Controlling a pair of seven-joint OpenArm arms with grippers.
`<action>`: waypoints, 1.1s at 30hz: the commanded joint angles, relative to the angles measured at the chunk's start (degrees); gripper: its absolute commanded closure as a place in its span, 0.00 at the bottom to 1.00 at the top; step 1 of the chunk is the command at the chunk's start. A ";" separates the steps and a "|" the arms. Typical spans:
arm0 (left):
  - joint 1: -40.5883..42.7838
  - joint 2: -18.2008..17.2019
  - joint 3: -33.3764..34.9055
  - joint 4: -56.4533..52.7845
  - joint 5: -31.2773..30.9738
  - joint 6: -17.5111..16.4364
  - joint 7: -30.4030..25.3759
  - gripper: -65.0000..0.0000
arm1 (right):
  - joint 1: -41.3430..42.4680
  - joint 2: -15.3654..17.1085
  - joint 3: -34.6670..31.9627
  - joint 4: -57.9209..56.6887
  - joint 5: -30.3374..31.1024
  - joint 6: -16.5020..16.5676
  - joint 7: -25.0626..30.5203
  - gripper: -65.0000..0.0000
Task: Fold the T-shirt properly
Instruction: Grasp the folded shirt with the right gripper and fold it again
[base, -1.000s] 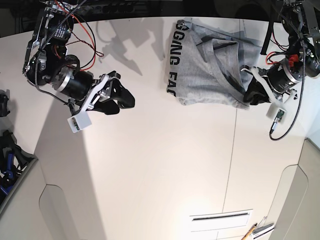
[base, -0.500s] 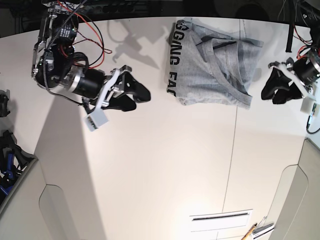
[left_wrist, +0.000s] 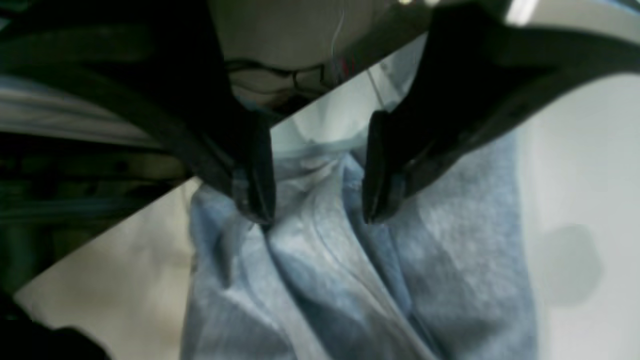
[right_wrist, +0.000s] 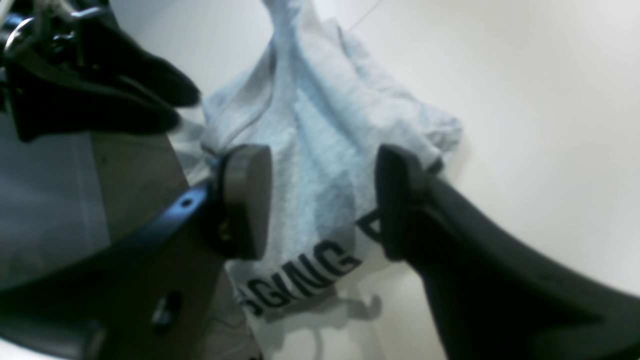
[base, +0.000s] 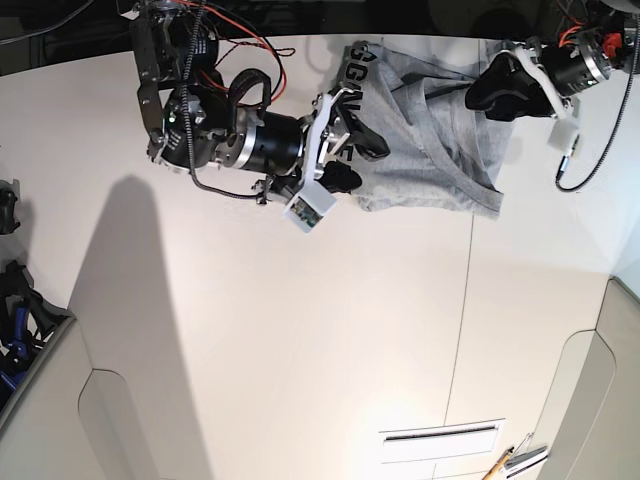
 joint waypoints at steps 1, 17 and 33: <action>0.17 -0.66 0.85 0.92 0.09 -0.49 -1.33 0.52 | 0.63 -0.33 -0.07 0.90 0.31 -0.02 1.57 0.50; 0.50 -0.63 4.72 0.92 8.87 -0.49 -3.61 0.52 | 0.79 -1.31 -0.07 -11.74 -0.94 -0.42 8.61 0.50; 0.46 -4.79 2.62 0.92 8.83 -0.49 0.28 1.00 | 0.79 -3.80 -0.07 -14.05 -2.62 -0.44 8.63 0.50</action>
